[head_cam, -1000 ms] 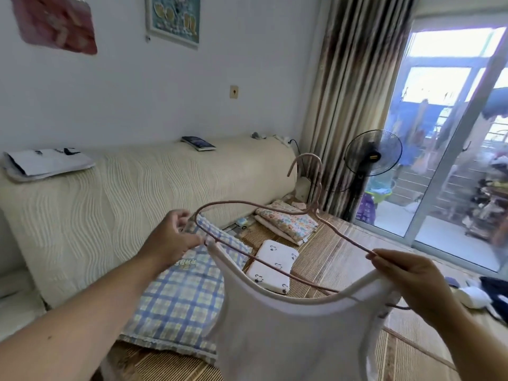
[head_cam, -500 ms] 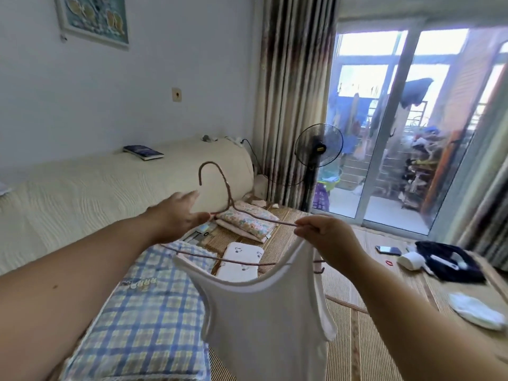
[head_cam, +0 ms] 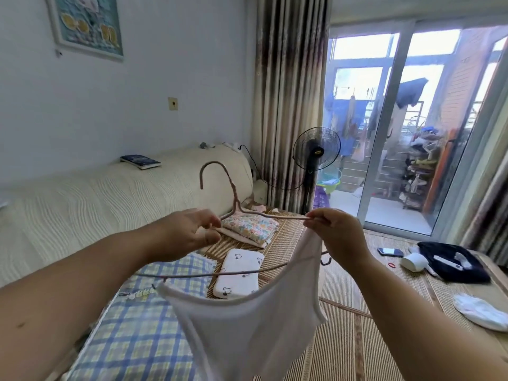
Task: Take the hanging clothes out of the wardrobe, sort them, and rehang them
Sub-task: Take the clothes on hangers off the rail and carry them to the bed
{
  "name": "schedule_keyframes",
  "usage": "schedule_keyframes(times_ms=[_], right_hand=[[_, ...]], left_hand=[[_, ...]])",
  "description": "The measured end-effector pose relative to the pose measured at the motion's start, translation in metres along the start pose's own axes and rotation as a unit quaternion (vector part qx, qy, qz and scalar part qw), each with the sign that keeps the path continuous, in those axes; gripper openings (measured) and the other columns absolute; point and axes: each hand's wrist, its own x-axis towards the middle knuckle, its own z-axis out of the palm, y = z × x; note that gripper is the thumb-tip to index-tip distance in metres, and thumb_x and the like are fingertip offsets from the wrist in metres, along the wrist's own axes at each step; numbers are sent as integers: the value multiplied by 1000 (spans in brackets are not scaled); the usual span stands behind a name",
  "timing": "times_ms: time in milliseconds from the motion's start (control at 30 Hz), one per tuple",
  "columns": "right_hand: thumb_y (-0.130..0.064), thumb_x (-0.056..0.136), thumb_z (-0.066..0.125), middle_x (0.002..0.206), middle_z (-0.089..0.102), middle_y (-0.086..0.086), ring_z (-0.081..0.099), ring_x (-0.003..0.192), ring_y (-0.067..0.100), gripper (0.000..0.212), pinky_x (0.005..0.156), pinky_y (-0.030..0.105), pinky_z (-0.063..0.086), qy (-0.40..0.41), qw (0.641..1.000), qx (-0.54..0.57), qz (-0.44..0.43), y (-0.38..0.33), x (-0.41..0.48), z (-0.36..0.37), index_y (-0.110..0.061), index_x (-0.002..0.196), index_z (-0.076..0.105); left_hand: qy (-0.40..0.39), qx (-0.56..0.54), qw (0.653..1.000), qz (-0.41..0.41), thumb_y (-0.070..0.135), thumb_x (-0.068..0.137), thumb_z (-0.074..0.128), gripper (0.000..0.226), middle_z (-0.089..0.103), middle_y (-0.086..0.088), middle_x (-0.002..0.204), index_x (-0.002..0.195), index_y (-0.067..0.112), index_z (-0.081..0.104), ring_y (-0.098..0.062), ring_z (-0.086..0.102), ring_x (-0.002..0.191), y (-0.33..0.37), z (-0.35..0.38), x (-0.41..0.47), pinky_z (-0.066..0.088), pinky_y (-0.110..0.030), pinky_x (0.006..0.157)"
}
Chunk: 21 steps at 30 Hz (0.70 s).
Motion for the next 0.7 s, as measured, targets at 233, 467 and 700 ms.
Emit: schedule_keyframes(times_ms=[233, 467, 700], right_hand=[[-23, 72, 80, 86, 68, 2, 60, 86, 26, 26, 75, 21, 42, 112, 991, -67, -38, 6, 1, 10, -12, 94, 72], [-56, 76, 67, 58, 54, 2, 53, 62, 27, 48, 53, 33, 32, 34, 979, -88, 178, 14, 13, 13, -12, 63, 52], [-35, 68, 75, 79, 60, 17, 60, 68, 24, 37, 59, 33, 53, -157, 890, 316, 290, 21, 9, 8, -3, 83, 63]], left_hand=[[123, -98, 988, 4, 25, 95, 52, 19, 67, 14, 77, 90, 36, 66, -1, 58, 76, 15, 16, -4, 44, -18, 65], [96, -147, 984, 3, 18, 94, 54, 23, 63, 29, 62, 85, 34, 68, 12, 55, 60, 24, 12, -7, 37, -6, 55], [98, -147, 983, -45, 18, 93, 57, 34, 66, 30, 71, 71, 43, 66, 12, 58, 70, 16, 7, -14, 37, -18, 63]])
